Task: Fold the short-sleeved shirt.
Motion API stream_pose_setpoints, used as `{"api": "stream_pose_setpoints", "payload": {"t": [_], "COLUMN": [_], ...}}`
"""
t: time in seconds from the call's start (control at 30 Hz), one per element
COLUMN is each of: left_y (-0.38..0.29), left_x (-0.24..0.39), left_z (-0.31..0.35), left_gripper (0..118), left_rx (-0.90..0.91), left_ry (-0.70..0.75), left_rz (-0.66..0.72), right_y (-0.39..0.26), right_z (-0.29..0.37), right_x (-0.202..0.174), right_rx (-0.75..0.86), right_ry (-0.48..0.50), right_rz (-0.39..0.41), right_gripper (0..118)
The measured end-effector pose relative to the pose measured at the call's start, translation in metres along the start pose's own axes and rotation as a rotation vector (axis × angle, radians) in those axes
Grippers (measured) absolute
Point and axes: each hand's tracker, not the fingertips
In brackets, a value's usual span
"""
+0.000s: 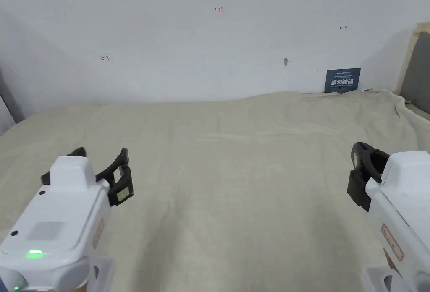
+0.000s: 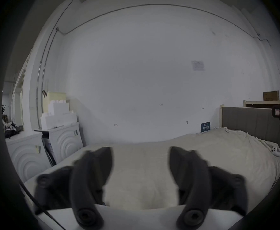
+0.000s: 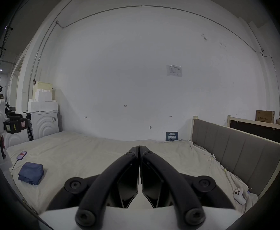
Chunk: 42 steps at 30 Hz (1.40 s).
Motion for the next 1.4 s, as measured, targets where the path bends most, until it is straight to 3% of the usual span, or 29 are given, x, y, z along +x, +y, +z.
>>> {"api": "stream_pose_setpoints", "payload": {"t": [0.1, 0.2, 0.4, 0.5, 0.67, 0.77, 1.4], "left_y": [-0.005, -0.011, -0.023, -0.028, -0.033, -0.033, -0.029], "left_x": [0.022, 0.039, 0.06, 0.064, 0.069, 0.069, 0.071], "left_z": [0.004, 0.005, 0.008, 0.009, 0.009, 0.009, 0.011], "left_gripper": [28, 0, 0, 0, 0, 0, 0], "left_rx": [0.024, 0.026, 0.039, 0.04, 0.036, 0.036, 0.049], "left_ry": [-0.015, -0.032, -0.02, -0.017, -0.012, -0.018, -0.028], "left_rz": [-0.01, -0.015, 0.018, 0.048, 0.068, 0.073, 0.076], "right_y": [-0.005, -0.009, -0.012, 0.054, 0.106, 0.052, 0.052], "right_z": [-0.001, -0.002, -0.003, 0.041, 0.074, 0.045, 0.031], "right_x": [0.0, 0.0, 0.0, 0.035, 0.002, 0.034, 0.049], "right_rx": [0.002, 0.003, 0.001, -0.001, -0.003, 0.006, 0.006], "right_ry": [-0.005, -0.01, -0.027, -0.036, -0.04, -0.046, -0.039], "right_rz": [-0.008, -0.018, -0.029, -0.032, -0.022, -0.017, -0.004], "right_gripper": [0, 0, 0, 0, 0, 0, 0]}}
